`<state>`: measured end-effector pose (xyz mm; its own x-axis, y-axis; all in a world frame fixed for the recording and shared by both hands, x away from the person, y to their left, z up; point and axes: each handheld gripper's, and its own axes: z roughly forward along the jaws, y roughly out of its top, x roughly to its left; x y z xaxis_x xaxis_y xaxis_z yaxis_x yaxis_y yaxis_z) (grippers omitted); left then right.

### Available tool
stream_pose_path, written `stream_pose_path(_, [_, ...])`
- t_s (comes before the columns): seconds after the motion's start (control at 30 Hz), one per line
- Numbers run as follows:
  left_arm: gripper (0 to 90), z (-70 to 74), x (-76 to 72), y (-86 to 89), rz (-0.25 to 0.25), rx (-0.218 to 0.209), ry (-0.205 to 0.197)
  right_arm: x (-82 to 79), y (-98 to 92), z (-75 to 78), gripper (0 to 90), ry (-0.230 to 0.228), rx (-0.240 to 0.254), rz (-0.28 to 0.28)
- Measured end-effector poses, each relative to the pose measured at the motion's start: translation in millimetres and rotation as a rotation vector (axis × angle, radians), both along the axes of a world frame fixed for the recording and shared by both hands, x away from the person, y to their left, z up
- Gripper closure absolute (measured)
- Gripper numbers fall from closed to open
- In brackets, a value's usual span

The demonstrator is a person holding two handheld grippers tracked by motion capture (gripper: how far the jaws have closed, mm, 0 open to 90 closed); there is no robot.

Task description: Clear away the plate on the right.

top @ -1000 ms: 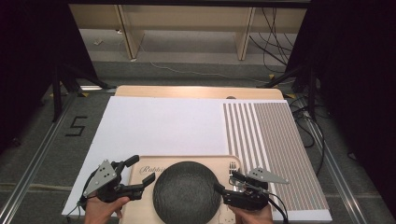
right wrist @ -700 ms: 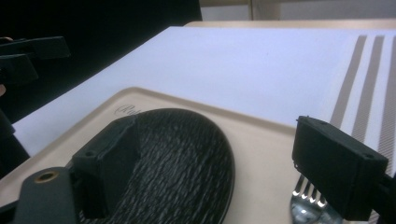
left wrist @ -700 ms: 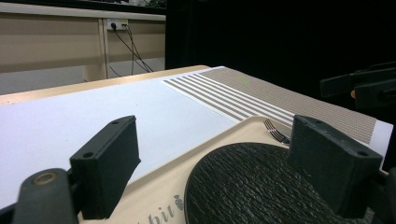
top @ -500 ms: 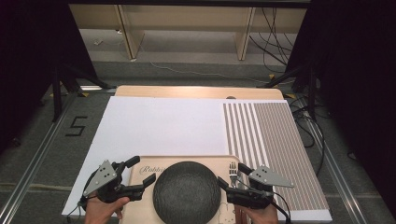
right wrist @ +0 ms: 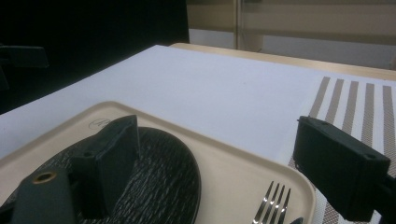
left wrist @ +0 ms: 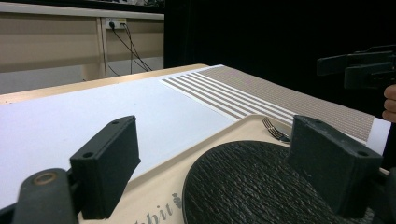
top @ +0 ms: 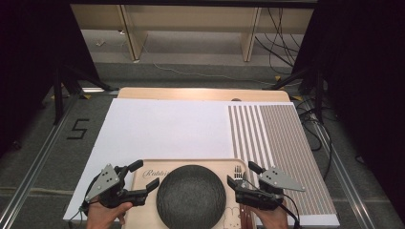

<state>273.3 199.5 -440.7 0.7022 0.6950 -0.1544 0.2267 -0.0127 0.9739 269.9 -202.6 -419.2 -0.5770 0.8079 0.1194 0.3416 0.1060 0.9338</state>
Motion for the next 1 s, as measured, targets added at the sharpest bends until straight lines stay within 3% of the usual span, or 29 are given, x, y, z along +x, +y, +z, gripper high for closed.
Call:
stream_pose_path(0.37, [15.8,-0.3,0.0,-0.6,-0.007,0.003,-0.001,-0.3,-6.9,4.0,15.5,-0.014,0.010,-0.017])
stream_pose_path(0.53, [15.8,-0.4,0.2,-0.6,-0.007,0.003,-0.001,-0.3,-8.6,5.1,15.4,-0.045,0.014,-0.029])
stream_pose_path(0.8, [15.8,-1.0,0.8,-1.1,-0.010,-0.005,-0.003,-1.9,-8.0,5.7,15.2,-0.027,0.033,-0.010])
stream_pose_path(1.0, [15.8,-0.9,0.5,-1.0,-0.006,0.003,0.001,-0.7,-9.5,5.4,14.8,-0.036,0.017,-0.022])
